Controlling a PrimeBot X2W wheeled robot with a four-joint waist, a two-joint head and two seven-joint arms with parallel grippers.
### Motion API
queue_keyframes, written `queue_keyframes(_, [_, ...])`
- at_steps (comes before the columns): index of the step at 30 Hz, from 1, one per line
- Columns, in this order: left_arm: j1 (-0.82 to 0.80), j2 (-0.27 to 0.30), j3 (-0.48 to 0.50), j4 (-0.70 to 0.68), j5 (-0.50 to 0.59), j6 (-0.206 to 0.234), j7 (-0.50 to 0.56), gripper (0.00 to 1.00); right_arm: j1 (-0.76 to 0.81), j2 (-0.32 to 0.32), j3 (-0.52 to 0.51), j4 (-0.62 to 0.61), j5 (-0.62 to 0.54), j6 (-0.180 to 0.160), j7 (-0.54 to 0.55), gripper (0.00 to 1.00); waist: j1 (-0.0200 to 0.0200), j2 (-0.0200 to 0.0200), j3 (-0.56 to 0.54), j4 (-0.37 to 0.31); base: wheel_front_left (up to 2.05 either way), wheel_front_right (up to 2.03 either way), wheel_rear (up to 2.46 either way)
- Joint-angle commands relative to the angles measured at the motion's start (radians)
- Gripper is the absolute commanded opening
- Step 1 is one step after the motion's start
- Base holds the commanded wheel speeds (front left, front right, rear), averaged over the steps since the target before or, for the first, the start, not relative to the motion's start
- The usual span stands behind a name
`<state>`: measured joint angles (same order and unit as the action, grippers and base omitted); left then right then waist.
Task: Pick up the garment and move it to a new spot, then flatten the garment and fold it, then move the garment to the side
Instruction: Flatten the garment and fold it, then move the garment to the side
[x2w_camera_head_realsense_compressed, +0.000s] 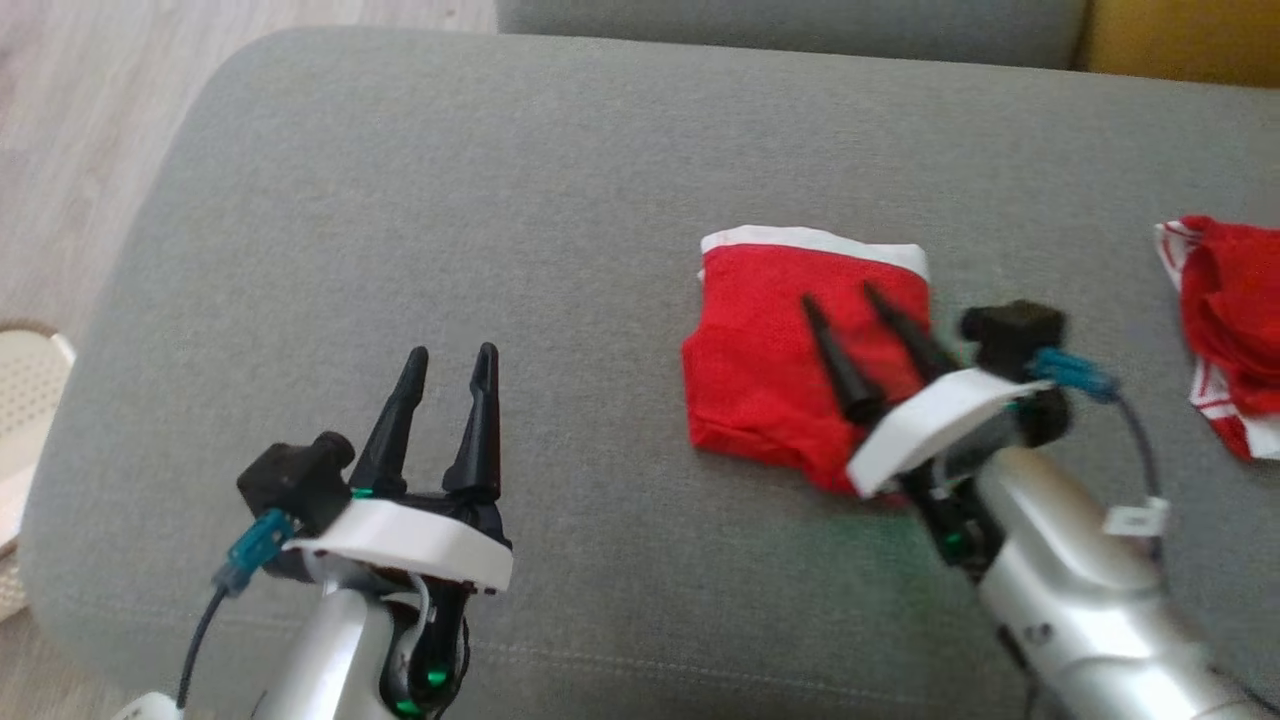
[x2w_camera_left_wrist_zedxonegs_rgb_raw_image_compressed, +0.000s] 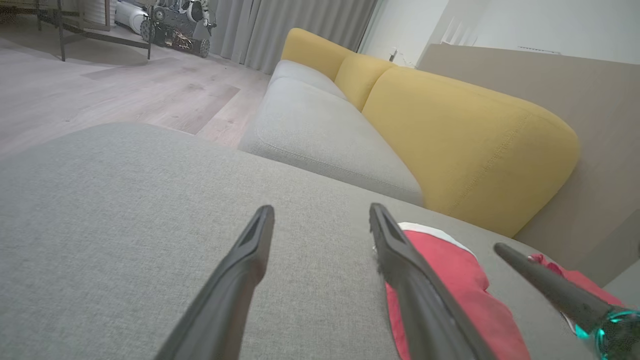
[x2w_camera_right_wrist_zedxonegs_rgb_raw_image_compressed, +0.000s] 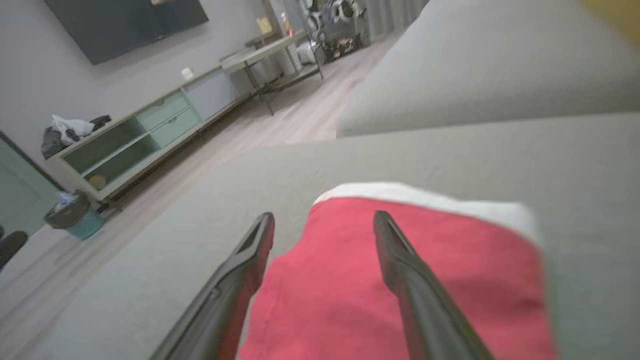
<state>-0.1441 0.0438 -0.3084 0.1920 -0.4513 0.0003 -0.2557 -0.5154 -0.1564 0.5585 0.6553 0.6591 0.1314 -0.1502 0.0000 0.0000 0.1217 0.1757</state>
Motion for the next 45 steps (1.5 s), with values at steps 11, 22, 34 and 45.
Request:
queue_keyframes(11, [-0.005, 0.006, 0.071, -0.073, -0.005, 0.001, -0.006, 1.0, 0.161, -0.074, -0.329, -0.217, -0.403, -0.001, -0.109, 1.0, 0.0, 0.0, -0.03, -0.092, 0.0, 0.0, 0.0])
queue_keyframes(22, [0.014, 0.006, 0.091, -0.055, 0.045, -0.008, -0.006, 1.0, 0.348, 0.005, -0.506, -0.399, -0.59, -0.001, -0.111, 1.0, 0.0, 0.0, -0.016, -0.113, 0.0, 0.0, 0.0])
queue_keyframes(34, [0.009, 0.006, 0.082, -0.064, 0.041, -0.004, -0.006, 1.0, 0.351, 0.053, -0.505, -0.404, -0.58, -0.001, -0.069, 1.0, 0.0, 0.0, 0.01, -0.099, 0.0, 0.0, 0.0])
queue_keyframes(45, [-0.037, 0.006, 0.041, -0.06, 0.027, -0.006, -0.006, 1.0, 0.222, 0.072, -0.429, -0.263, -0.419, -0.001, 0.039, 1.0, 0.0, 0.0, 0.098, -0.035, 0.0, 0.0, 0.0])
